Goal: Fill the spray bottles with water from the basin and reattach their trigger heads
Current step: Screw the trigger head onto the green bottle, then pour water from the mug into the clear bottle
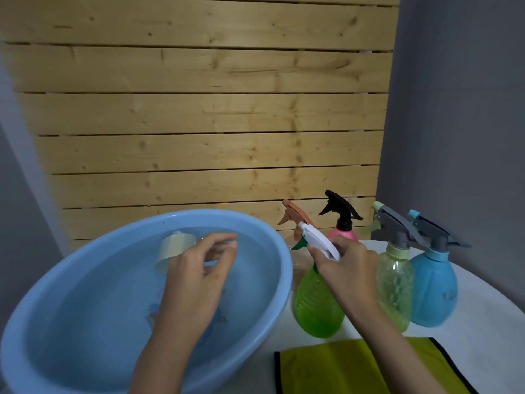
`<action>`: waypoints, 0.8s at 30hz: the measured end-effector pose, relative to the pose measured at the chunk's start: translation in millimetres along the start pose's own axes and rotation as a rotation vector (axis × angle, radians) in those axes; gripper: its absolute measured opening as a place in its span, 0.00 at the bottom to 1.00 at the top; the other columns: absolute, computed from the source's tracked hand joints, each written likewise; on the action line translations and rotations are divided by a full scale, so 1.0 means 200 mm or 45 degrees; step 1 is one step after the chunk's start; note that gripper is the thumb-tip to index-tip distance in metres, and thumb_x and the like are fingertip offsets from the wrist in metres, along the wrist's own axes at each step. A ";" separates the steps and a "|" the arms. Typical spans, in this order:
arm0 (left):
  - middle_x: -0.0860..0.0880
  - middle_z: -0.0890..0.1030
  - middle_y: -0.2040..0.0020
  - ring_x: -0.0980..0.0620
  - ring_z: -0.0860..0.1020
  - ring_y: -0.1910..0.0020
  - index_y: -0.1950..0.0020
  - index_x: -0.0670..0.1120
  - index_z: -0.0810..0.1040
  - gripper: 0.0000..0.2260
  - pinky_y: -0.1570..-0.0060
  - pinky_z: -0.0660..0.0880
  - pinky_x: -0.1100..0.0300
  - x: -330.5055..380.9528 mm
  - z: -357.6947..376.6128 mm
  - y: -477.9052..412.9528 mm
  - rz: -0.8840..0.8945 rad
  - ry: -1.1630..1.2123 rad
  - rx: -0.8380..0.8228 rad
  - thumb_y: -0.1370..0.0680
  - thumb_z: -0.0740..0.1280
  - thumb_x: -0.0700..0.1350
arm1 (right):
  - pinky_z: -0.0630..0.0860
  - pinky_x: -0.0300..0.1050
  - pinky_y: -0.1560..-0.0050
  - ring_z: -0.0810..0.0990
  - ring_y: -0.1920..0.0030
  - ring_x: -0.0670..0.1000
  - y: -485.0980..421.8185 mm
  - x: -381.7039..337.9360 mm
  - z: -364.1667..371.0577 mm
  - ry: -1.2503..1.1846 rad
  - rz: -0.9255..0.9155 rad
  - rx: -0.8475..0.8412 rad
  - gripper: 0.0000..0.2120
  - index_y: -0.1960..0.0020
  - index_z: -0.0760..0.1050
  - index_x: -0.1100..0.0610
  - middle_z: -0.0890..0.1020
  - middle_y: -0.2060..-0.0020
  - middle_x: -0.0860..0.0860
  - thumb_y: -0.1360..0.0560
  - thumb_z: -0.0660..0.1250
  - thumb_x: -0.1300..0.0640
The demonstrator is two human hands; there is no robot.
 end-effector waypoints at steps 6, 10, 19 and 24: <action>0.61 0.83 0.56 0.63 0.80 0.52 0.52 0.58 0.82 0.06 0.58 0.73 0.72 0.04 0.01 0.00 0.057 0.003 -0.022 0.23 0.68 0.46 | 0.75 0.45 0.58 0.77 0.54 0.49 -0.04 -0.06 -0.04 0.204 -0.152 0.039 0.13 0.52 0.82 0.50 0.82 0.60 0.46 0.28 0.67 0.42; 0.62 0.83 0.56 0.63 0.80 0.51 0.52 0.58 0.81 0.06 0.56 0.72 0.72 0.06 0.00 0.00 0.070 -0.018 -0.011 0.23 0.67 0.47 | 0.70 0.54 0.46 0.71 0.41 0.57 -0.07 -0.15 -0.24 0.382 -0.284 0.373 0.11 0.49 0.82 0.56 0.79 0.44 0.54 0.26 0.68 0.51; 0.58 0.80 0.46 0.58 0.74 0.44 0.43 0.54 0.80 0.10 0.48 0.68 0.65 0.25 0.08 -0.01 0.373 -0.485 0.044 0.21 0.63 0.53 | 0.54 0.59 0.33 0.57 0.27 0.63 -0.11 0.00 -0.30 0.664 -0.102 0.316 0.12 0.45 0.82 0.54 0.63 0.27 0.63 0.26 0.68 0.62; 0.51 0.77 0.39 0.52 0.72 0.37 0.38 0.50 0.77 0.19 0.42 0.68 0.61 0.36 0.18 0.04 0.526 -0.547 0.133 0.22 0.56 0.56 | 0.61 0.58 0.39 0.66 0.35 0.65 -0.12 0.07 -0.27 0.756 0.002 0.158 0.16 0.39 0.80 0.52 0.70 0.33 0.60 0.24 0.64 0.64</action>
Point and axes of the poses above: each hand's wrist, its own y-axis away from the middle knuckle, its own z-axis out of the palm, x = y × z, the point moved 9 cm from there along -y, towards the middle knuckle
